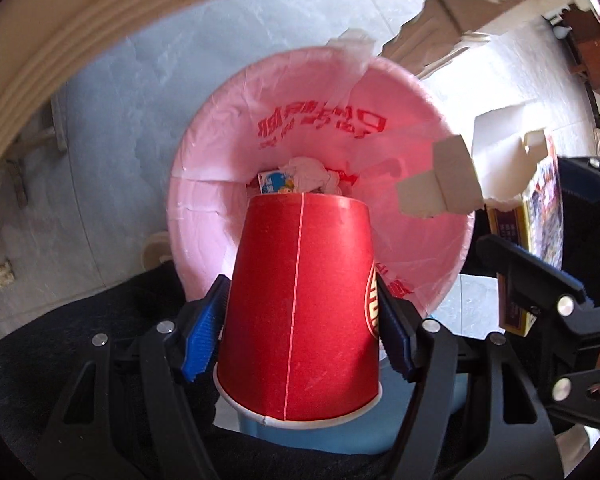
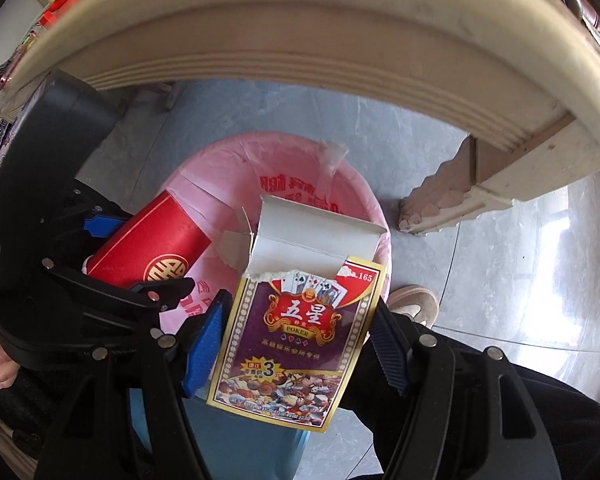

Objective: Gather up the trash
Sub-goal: 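Lower both tools into the bin and open them to drop cup and card box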

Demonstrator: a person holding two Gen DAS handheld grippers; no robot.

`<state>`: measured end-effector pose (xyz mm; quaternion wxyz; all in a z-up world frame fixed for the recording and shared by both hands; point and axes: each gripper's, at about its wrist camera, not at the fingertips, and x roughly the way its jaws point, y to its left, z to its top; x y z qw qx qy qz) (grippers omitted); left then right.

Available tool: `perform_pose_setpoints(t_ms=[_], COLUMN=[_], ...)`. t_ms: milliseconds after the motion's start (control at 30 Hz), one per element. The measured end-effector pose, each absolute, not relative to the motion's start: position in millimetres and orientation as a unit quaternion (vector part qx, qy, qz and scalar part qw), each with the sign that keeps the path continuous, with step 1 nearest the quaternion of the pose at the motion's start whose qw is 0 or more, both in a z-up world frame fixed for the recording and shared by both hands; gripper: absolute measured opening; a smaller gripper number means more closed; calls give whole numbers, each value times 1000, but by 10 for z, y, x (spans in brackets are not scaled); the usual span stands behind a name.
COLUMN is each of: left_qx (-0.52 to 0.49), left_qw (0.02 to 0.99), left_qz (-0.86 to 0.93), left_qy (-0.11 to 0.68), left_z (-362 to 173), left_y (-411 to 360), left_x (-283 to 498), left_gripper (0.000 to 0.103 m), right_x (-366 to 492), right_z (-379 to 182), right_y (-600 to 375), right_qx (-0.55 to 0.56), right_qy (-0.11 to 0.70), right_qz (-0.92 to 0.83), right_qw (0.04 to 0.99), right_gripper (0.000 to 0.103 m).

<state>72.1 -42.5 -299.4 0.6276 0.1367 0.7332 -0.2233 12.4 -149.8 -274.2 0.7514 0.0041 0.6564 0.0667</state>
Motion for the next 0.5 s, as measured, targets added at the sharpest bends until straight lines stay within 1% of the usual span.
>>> perform_pose_setpoints(t_ms=[300, 500], left_qx=[118, 107], left_qw=[598, 584], left_qz=[-198, -192], left_qy=[767, 781], left_z=[-3366, -3504], left_y=[-442, -435], left_x=[852, 902], left_gripper=[68, 68], right_x=[193, 225], right_z=[-3139, -3333], right_y=[-1465, -1521], right_qx=[11, 11], right_qy=[682, 696], right_qz=[67, 65], right_qw=[728, 715], right_gripper=[66, 66])
